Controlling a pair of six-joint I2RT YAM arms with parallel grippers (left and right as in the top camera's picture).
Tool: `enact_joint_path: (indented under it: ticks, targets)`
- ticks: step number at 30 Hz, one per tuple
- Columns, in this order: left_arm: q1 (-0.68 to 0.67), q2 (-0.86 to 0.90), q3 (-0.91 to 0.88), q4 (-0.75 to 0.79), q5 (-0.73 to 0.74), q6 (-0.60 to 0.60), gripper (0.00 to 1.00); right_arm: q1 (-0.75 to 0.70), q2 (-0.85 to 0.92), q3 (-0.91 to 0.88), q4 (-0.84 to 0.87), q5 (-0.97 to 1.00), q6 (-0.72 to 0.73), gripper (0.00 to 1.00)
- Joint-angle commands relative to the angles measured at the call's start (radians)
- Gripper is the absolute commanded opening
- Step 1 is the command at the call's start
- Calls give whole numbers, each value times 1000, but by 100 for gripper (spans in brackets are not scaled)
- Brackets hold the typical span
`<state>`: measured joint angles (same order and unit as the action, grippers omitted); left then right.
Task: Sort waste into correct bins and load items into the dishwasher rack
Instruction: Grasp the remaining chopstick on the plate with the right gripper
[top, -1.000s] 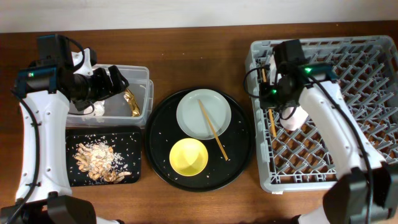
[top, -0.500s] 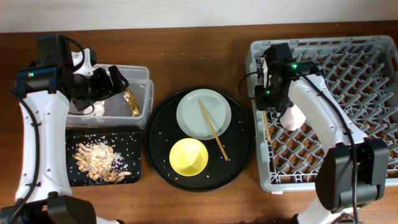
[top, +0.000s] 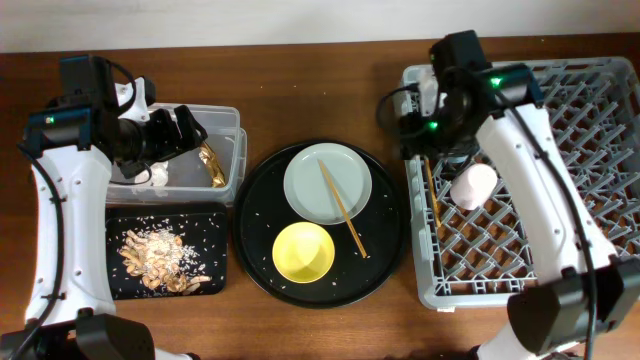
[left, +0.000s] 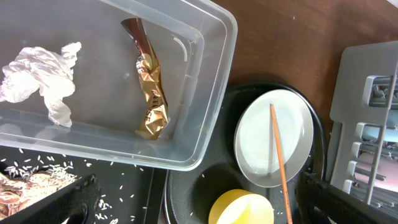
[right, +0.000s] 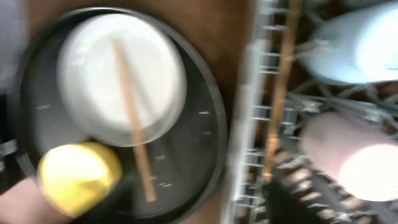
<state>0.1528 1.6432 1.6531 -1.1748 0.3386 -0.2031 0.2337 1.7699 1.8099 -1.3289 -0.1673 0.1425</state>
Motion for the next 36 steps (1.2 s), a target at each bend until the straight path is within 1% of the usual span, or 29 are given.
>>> enact_joint_path:
  ticks: [1, 4, 5, 7, 8, 9, 12, 15, 20, 24, 27, 30, 34, 36]
  targets:
    - [2, -19, 1, -1, -6, -6, 99, 89, -5, -13, 8, -104, -8, 98]
    - [2, -19, 1, -1, -6, -6, 99, 154, 9, -56, 34, -98, -7, 98]
    - [2, -19, 1, -1, -6, -6, 99, 177, 16, -77, 56, -86, -7, 89]
    - [2, -19, 1, -1, -6, -6, 99, 219, 26, -132, 121, -41, -7, 66]
    - [2, -19, 1, -1, -6, -6, 99, 235, 29, -160, 152, -22, -7, 59]
    - [2, -19, 1, -1, -7, -6, 99, 252, 32, -194, 191, 0, -7, 54]
    - [2, -19, 1, -1, -6, -6, 99, 288, 39, -307, 330, 59, -7, 52]
    - [2, -19, 1, -1, -6, -6, 99, 315, 39, -475, 532, 94, -7, 52]
    - [2, -19, 1, -1, -6, -6, 99, 316, 40, -632, 732, 94, -7, 52]
    - [2, -19, 1, -1, -6, -6, 99, 316, 40, -718, 845, 93, -7, 51]
    - [2, -19, 1, -1, -6, -6, 99, 316, 40, -755, 898, 93, -7, 48]
    - [2, -19, 1, -1, -6, -6, 99, 316, 40, -763, 908, 93, -7, 45]
    - [2, -19, 1, -1, -6, -6, 99, 316, 40, -763, 908, 93, -7, 31]
    - [2, -19, 1, -1, -6, -6, 99, 316, 40, -763, 907, 93, -7, 30]
